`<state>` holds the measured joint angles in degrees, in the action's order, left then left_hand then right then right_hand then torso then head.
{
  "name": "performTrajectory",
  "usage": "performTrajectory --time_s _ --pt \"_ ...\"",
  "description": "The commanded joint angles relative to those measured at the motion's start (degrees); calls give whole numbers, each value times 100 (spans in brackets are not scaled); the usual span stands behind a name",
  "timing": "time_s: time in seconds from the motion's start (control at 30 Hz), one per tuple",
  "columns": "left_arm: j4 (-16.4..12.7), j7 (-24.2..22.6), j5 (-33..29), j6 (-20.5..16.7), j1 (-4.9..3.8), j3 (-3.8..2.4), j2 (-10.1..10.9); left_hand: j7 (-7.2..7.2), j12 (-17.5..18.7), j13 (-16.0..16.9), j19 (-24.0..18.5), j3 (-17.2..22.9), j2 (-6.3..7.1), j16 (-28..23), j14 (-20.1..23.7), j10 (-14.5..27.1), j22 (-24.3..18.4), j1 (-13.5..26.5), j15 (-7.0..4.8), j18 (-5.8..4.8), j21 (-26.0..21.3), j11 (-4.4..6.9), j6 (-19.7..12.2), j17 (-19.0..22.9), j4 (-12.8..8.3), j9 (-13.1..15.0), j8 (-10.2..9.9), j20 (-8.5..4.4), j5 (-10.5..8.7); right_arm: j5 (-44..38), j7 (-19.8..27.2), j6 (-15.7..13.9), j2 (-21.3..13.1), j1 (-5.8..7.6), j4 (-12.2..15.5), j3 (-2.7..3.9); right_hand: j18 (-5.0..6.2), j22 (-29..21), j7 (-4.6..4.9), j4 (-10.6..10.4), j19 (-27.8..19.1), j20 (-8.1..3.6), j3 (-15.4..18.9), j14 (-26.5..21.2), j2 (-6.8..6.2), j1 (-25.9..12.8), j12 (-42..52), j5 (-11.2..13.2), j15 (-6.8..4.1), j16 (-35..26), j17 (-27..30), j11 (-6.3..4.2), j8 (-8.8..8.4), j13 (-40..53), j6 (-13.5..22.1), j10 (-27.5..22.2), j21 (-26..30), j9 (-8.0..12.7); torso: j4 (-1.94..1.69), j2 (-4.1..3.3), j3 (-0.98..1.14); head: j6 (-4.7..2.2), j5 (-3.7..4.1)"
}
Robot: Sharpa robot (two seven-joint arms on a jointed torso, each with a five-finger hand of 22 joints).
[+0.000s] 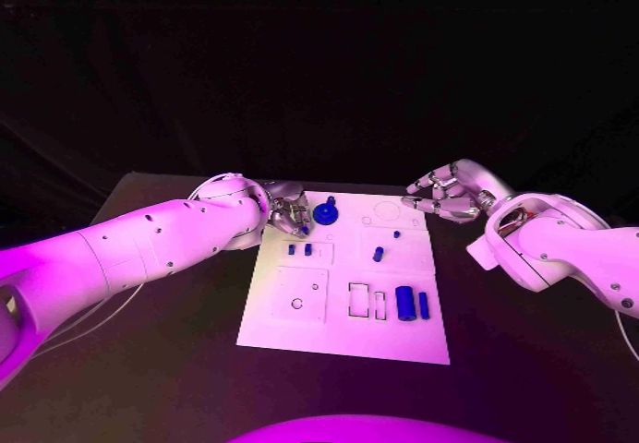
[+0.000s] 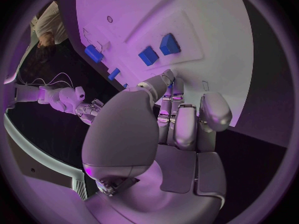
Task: Assemble the parts on the task board
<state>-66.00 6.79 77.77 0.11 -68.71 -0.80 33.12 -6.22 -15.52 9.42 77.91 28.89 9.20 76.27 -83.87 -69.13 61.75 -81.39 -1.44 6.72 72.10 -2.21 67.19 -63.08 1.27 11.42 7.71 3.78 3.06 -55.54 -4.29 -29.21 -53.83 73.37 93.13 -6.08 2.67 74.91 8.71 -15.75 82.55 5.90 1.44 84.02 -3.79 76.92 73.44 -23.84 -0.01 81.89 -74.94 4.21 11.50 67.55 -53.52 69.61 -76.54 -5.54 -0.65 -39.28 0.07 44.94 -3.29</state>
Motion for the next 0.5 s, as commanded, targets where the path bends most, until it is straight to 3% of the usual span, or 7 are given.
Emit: performTrajectory --time_s 0.03,0.5 --pt "-32 -140 -27 -9 2 -1 -4 6 28 6 -20 -14 -40 -12 4 -42 5 41 -41 -80 20 -7 29 -7 -30 12 31 -23 -12 -28 50 7 1 -3 3 0 68 754 -5 2 -30 -8 37 289 41 13 -17 -34 -32 -22 -268 -23 39 -5 -29 -18 36 8 -3 1 0 -1 -2" --pt "-5 -43 -45 5 4 -1 0 -37 116 -5 -61 -27 -15 49 -6 15 -60 79 -17 -70 -26 -46 -73 -115 -38 -29 -62 -19 -12 -28 50 12 1 -3 -2 0 67 756 -5 2 -28 -8 38 289 41 13 -17 -34 -32 -23 -267 -24 39 -4 -29 -18 33 8 0 1 0 -5 -9"
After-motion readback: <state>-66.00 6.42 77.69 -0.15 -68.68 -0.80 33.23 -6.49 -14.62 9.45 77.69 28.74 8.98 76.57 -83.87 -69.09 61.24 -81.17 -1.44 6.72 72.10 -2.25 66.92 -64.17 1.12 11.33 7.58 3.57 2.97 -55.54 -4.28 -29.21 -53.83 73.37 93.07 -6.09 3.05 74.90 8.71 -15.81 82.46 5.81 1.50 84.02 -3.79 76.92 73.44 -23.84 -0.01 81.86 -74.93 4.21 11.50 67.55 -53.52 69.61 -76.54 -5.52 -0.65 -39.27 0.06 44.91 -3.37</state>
